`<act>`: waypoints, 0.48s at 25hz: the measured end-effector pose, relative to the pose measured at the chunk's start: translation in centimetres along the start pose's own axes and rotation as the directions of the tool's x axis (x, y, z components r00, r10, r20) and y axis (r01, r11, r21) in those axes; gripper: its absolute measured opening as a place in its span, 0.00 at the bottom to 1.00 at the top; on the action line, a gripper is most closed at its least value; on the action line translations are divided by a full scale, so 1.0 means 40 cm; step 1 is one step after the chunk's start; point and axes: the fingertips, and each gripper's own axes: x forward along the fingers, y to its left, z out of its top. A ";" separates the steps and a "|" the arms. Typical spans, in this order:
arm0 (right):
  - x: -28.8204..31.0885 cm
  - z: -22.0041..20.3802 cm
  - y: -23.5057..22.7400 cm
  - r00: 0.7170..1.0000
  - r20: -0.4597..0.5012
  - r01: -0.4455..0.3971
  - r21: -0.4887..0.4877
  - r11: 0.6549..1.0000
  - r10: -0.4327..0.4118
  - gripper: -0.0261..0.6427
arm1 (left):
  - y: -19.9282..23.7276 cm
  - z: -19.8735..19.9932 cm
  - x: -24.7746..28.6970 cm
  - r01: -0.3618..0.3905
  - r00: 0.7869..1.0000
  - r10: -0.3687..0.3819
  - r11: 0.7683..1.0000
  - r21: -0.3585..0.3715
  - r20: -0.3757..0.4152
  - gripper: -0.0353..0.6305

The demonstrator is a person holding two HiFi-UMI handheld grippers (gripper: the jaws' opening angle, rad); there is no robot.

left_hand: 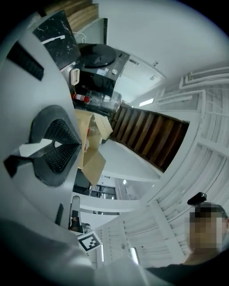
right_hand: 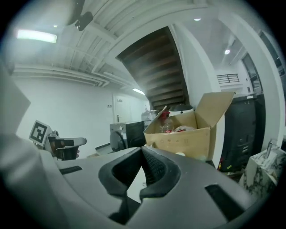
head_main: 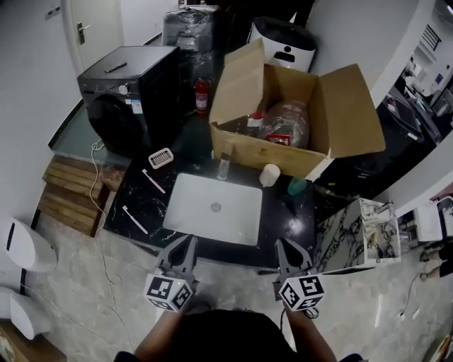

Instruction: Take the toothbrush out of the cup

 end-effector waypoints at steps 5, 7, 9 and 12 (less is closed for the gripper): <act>-0.128 0.022 -0.155 0.996 0.036 0.082 -0.017 0.996 -0.082 0.06 | -0.141 0.032 0.034 0.001 1.000 -0.004 0.993 0.118 0.023 0.09; -0.170 0.024 -0.197 0.995 0.041 0.094 -0.022 0.995 -0.093 0.06 | -0.193 0.029 0.035 -0.003 1.000 0.000 0.991 0.134 0.026 0.09; -0.205 0.025 -0.229 0.994 0.042 0.097 -0.025 0.995 -0.096 0.06 | -0.244 0.019 0.032 -0.003 1.000 -0.001 0.988 0.154 0.027 0.09; -0.249 0.028 -0.264 0.992 0.053 0.117 -0.075 0.990 -0.113 0.06 | -0.307 0.000 0.024 0.000 1.000 -0.005 0.982 0.191 0.026 0.09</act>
